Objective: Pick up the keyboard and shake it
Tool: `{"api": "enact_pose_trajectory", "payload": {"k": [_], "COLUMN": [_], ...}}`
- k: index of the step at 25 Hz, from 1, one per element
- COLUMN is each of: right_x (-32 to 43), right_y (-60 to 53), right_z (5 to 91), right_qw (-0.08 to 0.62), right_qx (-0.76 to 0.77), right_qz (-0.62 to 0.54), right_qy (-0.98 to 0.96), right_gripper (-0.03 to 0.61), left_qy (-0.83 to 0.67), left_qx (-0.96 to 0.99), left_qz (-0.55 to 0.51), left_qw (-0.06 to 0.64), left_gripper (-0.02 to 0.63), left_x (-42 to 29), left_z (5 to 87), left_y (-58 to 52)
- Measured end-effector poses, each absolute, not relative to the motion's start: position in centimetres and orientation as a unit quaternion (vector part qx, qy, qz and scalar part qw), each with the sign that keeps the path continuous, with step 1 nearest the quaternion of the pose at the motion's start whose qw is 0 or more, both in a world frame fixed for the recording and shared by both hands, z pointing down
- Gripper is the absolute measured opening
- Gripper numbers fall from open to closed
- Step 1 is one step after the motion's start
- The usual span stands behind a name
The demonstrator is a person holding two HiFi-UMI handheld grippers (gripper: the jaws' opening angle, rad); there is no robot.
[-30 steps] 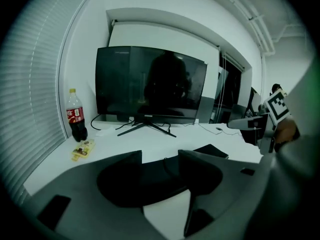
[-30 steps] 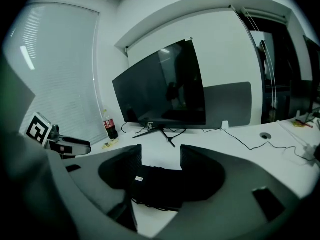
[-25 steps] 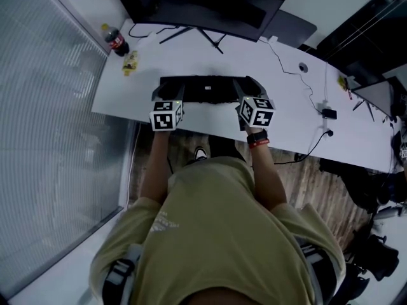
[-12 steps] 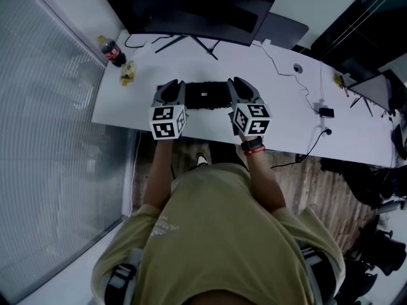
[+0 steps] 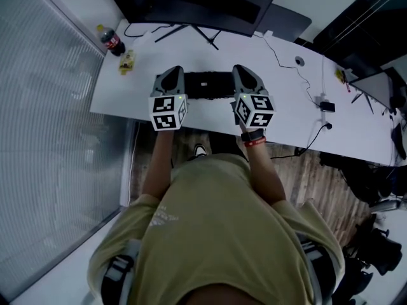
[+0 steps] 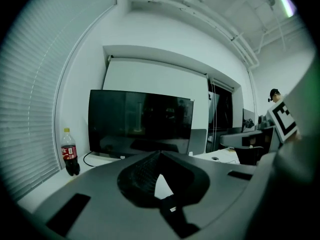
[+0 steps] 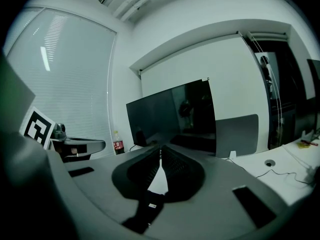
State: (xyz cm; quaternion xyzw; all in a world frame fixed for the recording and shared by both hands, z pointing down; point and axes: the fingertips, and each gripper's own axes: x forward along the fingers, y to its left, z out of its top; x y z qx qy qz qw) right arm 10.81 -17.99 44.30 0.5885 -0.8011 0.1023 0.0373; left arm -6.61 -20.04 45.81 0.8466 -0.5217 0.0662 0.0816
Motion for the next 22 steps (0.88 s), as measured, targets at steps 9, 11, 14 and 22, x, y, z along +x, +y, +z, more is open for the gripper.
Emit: {"api": "enact_pose_trajectory", "payload": {"k": [9,11,14,22], "right_x": [11.3,11.2,11.2,10.6], "right_y": [-18.9,-19.4,-19.4,-22.6], "right_z": [44.4,44.2,44.4,46.8], "right_qw": [0.052,0.059,0.07,0.116], "right_qx": [0.582,0.578,0.573,0.523], "right_qz": [0.107,0.107,0.106,0.1], "right_qy": [-0.805,-0.807,-0.809,-0.839], "right_gripper": [0.028,0.028,0.028,0.028], "left_qy": [-0.508,-0.496,-0.495,-0.499], "left_qx": [0.853,0.858,0.86,0.854], "left_qz": [0.022,-0.002,0.017,0.088], "left_qw": [0.117,0.131,0.119,0.118], "left_gripper": [0.018,0.018,0.018,0.018], "left_x": [-6.2,-6.2,-6.2,-6.5], "left_z": [44.6,43.8,44.0,48.9], "left_y": [-20.6,-21.0,-21.1,-24.0]}}
